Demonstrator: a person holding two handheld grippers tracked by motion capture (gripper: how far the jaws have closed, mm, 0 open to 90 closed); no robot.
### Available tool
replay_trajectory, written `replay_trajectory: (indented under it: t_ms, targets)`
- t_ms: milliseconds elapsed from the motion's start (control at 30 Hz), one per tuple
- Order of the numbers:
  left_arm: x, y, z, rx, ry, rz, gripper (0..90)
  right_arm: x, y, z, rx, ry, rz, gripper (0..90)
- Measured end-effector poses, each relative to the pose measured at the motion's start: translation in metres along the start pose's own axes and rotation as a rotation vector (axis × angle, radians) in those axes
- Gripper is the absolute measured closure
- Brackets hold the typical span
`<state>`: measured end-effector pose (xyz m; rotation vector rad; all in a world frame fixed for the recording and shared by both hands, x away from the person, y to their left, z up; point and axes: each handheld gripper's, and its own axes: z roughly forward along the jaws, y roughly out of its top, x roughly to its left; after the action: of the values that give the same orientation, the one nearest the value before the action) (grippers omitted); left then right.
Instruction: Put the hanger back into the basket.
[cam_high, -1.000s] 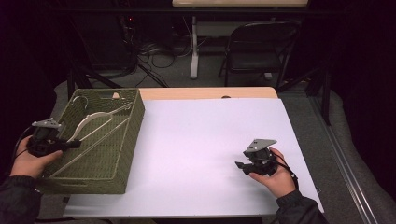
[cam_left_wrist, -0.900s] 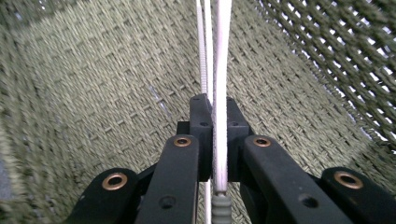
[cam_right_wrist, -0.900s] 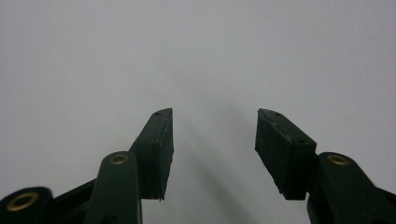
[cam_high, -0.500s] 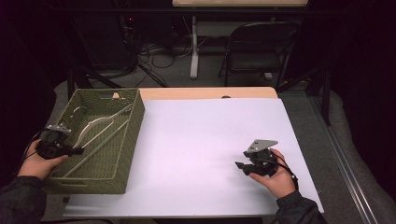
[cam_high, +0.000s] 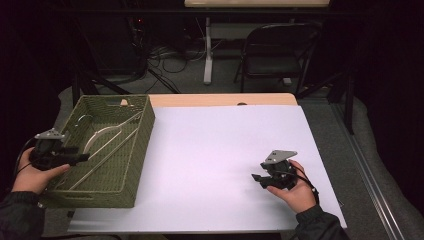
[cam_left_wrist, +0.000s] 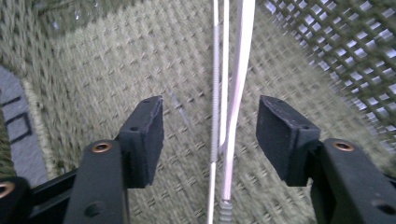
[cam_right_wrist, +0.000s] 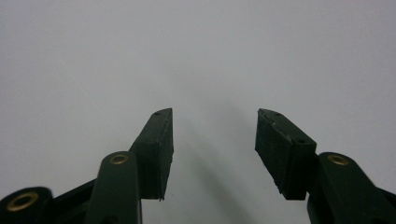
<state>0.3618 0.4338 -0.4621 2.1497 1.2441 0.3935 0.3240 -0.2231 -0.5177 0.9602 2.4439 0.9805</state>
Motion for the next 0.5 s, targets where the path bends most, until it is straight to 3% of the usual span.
replay_trajectory:
  t_ms: [267,433,467,500]
  targets:
    - [-0.014,0.012,-0.034,-0.073,0.025,0.024,41.4,0.0,0.0,0.0,-0.003,0.0,0.004,46.4]
    - [-0.04,0.022,-0.058,-0.074,0.03,0.021,41.4,0.0,0.0,-0.001,0.013,-0.003,0.001,46.4]
    - [-0.04,0.022,-0.058,-0.074,0.03,0.021,41.4,0.0,0.0,-0.001,0.013,-0.003,0.001,46.4]
    - [-0.052,0.025,-0.063,-0.07,0.028,0.033,41.4,0.0,-0.001,0.0,-0.004,-0.002,0.004,46.4]
